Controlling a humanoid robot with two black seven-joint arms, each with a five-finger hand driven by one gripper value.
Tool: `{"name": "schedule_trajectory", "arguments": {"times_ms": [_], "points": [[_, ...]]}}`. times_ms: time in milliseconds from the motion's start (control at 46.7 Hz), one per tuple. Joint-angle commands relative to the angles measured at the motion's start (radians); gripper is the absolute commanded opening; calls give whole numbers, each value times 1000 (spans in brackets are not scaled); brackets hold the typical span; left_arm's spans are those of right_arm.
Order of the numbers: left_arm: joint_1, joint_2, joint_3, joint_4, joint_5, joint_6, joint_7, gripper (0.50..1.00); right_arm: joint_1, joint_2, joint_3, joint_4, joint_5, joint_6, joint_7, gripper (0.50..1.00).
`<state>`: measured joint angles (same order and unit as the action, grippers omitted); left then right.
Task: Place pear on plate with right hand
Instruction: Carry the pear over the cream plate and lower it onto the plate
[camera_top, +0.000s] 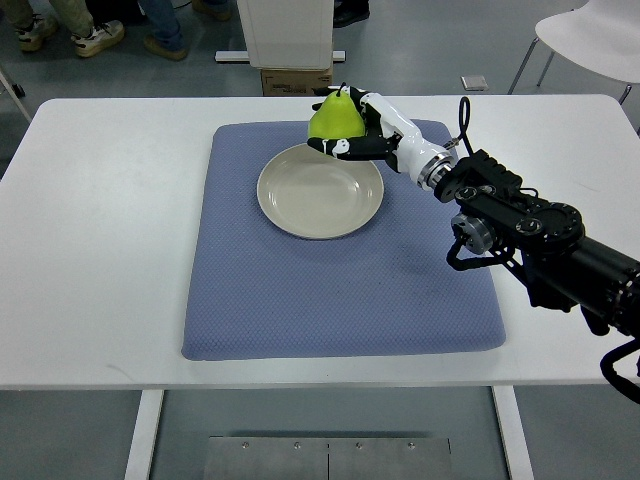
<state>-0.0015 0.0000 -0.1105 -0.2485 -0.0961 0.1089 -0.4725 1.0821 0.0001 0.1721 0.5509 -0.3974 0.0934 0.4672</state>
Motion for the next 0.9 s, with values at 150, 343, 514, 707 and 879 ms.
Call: {"name": "schedule_trajectory", "arguments": {"times_ms": [150,343,514,707,879], "points": [[0,0,0,0,-1,0,0,1000,-10,0,-57,23,0,15,-5,500],[0,0,0,0,1,0,0,1000,-37,0,-69,26,0,14,-5,500],[0,0,0,0,1,0,0,1000,-65,0,-71,24,0,12,-13,500],[0,0,0,0,-1,0,0,1000,-94,0,-86,17,-1,3,-25,500],[0,0,0,0,1,0,0,1000,-103,0,-106,12,0,-3,-27,500]]}}
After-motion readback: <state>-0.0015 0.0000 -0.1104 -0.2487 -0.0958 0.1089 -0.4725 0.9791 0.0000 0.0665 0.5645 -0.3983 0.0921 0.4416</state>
